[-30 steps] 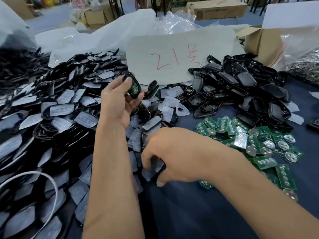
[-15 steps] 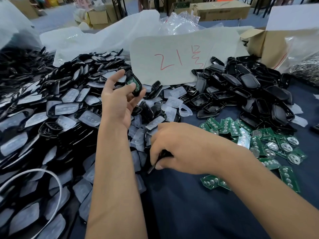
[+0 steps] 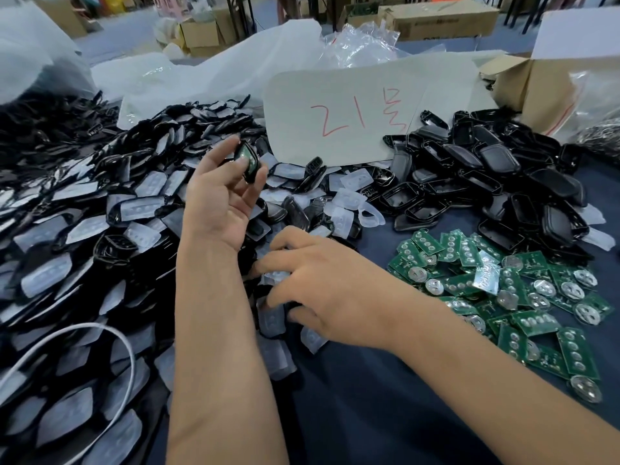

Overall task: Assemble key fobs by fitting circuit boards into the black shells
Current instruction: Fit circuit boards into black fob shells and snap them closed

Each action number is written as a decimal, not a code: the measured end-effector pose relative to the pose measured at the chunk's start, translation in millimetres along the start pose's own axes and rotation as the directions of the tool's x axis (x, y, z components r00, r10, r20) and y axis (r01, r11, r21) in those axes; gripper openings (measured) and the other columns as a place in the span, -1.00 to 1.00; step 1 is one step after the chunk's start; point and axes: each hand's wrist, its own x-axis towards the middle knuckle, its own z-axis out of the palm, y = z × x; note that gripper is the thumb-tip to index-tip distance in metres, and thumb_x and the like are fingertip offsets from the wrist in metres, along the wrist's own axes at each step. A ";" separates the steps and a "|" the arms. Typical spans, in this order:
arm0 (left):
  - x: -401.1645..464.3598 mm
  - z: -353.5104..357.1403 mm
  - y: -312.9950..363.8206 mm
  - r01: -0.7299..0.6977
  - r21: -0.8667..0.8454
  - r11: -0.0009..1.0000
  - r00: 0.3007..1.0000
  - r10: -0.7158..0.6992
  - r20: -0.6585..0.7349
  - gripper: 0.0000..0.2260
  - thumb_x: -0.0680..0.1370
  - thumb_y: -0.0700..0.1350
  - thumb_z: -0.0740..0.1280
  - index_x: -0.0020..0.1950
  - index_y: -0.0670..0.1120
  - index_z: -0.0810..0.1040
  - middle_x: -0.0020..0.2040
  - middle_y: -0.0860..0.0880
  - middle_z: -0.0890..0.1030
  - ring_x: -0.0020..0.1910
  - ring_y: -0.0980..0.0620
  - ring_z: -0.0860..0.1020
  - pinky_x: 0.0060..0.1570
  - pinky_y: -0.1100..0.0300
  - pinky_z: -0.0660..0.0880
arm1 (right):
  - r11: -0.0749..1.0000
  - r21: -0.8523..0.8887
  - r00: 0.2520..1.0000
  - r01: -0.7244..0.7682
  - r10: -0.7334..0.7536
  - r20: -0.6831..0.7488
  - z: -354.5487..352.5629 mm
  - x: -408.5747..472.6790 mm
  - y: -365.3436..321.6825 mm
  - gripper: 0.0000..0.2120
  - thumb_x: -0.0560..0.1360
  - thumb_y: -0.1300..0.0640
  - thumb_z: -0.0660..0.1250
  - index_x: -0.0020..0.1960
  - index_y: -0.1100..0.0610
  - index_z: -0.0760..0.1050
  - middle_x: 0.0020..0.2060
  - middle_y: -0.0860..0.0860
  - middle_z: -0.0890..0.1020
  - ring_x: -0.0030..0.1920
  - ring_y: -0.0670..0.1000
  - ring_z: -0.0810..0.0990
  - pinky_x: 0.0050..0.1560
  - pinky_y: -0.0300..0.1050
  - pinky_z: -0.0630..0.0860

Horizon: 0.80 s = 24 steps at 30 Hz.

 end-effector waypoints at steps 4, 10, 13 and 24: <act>0.9 0.1 -2.6 -0.023 0.067 0.998 1.000 0.022 0.014 -0.73 0.60 -0.40 0.30 0.20 -0.12 0.62 -0.19 -0.11 0.62 -0.16 -0.07 0.67 -0.19 0.25 0.63 | 0.999 0.007 0.991 0.043 -0.042 -0.128 4.5 -8.0 3.0 -0.84 0.54 0.20 0.39 0.01 0.03 0.73 0.29 -0.02 0.59 0.31 0.11 0.38 0.15 0.10 0.49; -1.1 23.4 -13.5 -0.122 0.208 0.970 0.991 0.107 0.086 -0.76 0.56 -0.42 0.32 -0.14 -0.18 0.72 -0.16 -0.18 0.68 -0.20 -0.13 0.71 -0.19 0.16 0.65 | 0.891 0.432 0.934 -0.142 0.265 -0.240 -21.5 -24.3 30.5 -0.94 0.58 0.19 0.45 0.00 0.08 0.71 -0.19 -0.14 0.68 -0.09 -0.13 0.57 -0.04 -0.22 0.48; -10.3 53.0 -40.8 -0.155 0.415 0.897 0.979 0.084 0.184 -0.77 0.56 -0.42 0.33 -0.11 -0.19 0.74 -0.03 -0.26 0.68 -0.13 -0.21 0.72 -0.17 0.12 0.67 | 0.792 0.526 0.886 -0.308 0.440 -0.145 -41.4 -48.8 71.2 -0.93 0.59 0.15 0.45 0.06 0.03 0.68 -0.31 -0.11 0.64 -0.35 -0.14 0.51 -0.23 -0.26 0.43; -37.0 105.1 -111.5 -0.257 0.703 0.663 0.821 -0.234 0.521 -0.80 0.62 -0.24 0.42 -0.15 -0.31 0.72 -0.33 -0.15 0.61 -0.33 -0.05 0.64 -0.27 0.17 0.65 | 0.608 0.703 0.779 -0.368 0.615 -0.125 -51.3 -133.8 145.3 -0.81 0.53 0.23 0.50 0.11 0.04 0.74 -0.13 0.06 0.77 -0.10 0.02 0.72 0.05 -0.10 0.60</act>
